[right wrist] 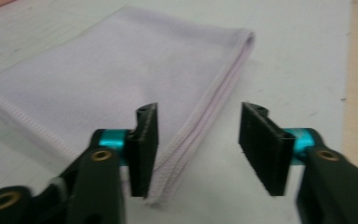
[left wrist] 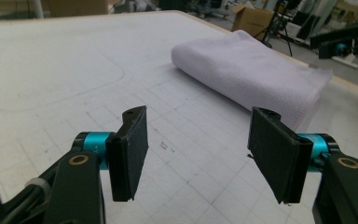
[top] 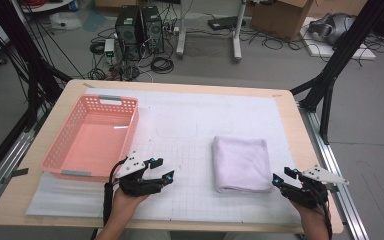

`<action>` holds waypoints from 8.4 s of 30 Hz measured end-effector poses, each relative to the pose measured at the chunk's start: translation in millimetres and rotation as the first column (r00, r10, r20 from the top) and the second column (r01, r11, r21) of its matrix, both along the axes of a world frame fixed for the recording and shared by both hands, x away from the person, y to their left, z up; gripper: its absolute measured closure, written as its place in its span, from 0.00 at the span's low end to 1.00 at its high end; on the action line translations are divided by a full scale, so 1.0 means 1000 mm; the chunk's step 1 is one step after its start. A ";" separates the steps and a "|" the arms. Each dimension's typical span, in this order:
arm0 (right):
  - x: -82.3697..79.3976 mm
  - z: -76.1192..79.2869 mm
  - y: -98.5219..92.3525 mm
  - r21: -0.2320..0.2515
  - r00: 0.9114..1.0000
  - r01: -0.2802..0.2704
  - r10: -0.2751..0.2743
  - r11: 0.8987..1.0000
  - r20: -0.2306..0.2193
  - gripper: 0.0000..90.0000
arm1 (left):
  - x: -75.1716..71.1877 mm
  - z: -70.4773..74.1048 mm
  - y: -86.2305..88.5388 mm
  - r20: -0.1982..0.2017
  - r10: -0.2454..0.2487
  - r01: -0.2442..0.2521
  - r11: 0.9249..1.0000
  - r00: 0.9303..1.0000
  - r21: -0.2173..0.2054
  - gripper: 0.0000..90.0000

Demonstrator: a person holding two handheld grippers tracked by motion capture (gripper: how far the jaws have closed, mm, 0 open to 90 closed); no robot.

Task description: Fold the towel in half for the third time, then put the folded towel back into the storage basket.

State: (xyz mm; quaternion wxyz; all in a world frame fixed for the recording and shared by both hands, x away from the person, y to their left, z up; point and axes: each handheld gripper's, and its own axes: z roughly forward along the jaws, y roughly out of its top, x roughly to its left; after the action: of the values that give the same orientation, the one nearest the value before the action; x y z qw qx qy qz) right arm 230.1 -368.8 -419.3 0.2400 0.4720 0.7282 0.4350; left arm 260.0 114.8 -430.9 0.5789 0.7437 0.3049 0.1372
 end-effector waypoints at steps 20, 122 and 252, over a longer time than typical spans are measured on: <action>-0.005 0.004 -0.008 0.012 0.996 0.066 -0.066 0.998 0.060 0.23 | 0.000 0.000 -0.004 0.008 0.050 -0.050 0.997 0.999 -0.057 0.25; 0.003 0.000 -0.010 0.038 0.999 0.018 -0.019 0.999 0.031 0.24 | 0.062 0.034 -0.120 -0.028 -0.309 0.309 0.951 0.951 0.004 0.82; 0.013 0.001 0.017 0.005 1.000 -0.011 0.011 1.000 0.014 0.24 | 0.126 0.030 0.165 -0.277 0.485 -0.378 0.853 0.829 0.361 0.40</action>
State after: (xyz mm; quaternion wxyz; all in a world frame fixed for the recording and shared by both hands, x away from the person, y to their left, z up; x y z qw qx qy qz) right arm 242.7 -352.3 -418.4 0.2416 0.4656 0.7279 0.4415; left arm 385.6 280.1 -400.7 0.3511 0.7432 0.5432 0.1713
